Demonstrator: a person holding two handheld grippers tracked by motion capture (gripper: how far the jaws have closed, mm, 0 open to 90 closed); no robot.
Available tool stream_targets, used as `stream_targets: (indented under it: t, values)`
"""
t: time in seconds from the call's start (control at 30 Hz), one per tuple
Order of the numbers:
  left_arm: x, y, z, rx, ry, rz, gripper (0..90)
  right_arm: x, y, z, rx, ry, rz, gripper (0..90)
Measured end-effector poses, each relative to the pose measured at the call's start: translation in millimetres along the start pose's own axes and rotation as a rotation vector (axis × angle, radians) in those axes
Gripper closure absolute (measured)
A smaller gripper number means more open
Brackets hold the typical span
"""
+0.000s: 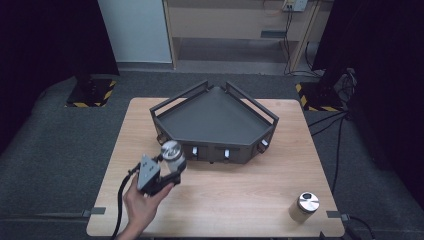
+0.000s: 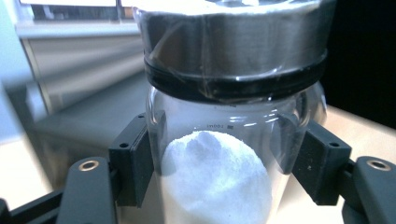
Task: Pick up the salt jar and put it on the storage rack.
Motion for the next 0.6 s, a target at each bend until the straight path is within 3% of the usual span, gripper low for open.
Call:
stream_targets:
  t: [0.03,0.07,0.1,0.13,0.2,0.27,0.3,0.33,0.37,0.4,0.5,0.57,0.6]
  values:
    - [0.0,0.0,0.0,0.0,0.0,0.0,30.1,0.2,0.3,-0.2,-0.002,0.001,-0.001,9.4]
    - [22.7,-19.8,9.7,0.018,-0.006,-0.004,30.2,0.3,0.6,-0.3,-0.002,0.002,-0.001,9.4]
    - [22.7,-19.8,9.7,0.018,-0.006,-0.004,30.1,0.3,0.6,-0.3,-0.002,0.002,-0.001,9.4]
    - [46.0,-34.0,16.7,0.0,-0.02,0.008,30.1,0.3,0.9,-0.5,0.0,0.003,0.003,9.4]
    - [69.3,-42.5,26.4,-0.009,-0.034,0.012,30.1,0.6,1.4,-0.8,0.001,0.005,0.006,9.4]
    - [91.2,-45.5,35.8,0.031,-0.059,0.023,30.1,0.8,1.8,-1.1,0.004,0.008,0.008,9.4]
    - [91.2,-45.5,35.8,0.031,-0.059,0.023,30.1,0.8,1.8,-1.1,0.004,0.008,0.008,9.4]
    - [107.7,-45.3,42.1,0.067,-0.083,0.055,30.1,0.8,2.0,-1.7,0.007,0.009,0.008,9.4]
    - [107.7,-45.3,42.1,0.067,-0.083,0.055,30.2,0.8,2.0,-1.7,0.007,0.009,0.008,9.4]
    - [117.8,-42.2,46.7,0.043,-0.1,0.071,30.2,0.5,2.1,-2.2,0.01,0.01,0.007,9.4]
    - [124.5,-37.1,51.6,0.052,-0.11,0.076,30.2,-0.7,2.9,-3.4,0.013,0.012,0.002,9.5]
    - [128.4,-31.4,56.5,0.038,-0.126,0.119,30.2,-1.8,3.5,-4.5,0.018,0.012,0.001,9.6]
    - [128.8,-28.4,59.7,0.042,-0.13,0.109,30.2,-2.4,4.0,-5.1,0.02,0.012,-0.001,9.6]
Point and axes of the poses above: each handheld gripper's, and its own axes: x roughly forward along the jaws, y roughly out of its underside, z roughly to its left, the point moved 7 cm from there along x, roughly forward along the jaws, and after that the axes turned 10 degrees about y, right-handed, at the moved point
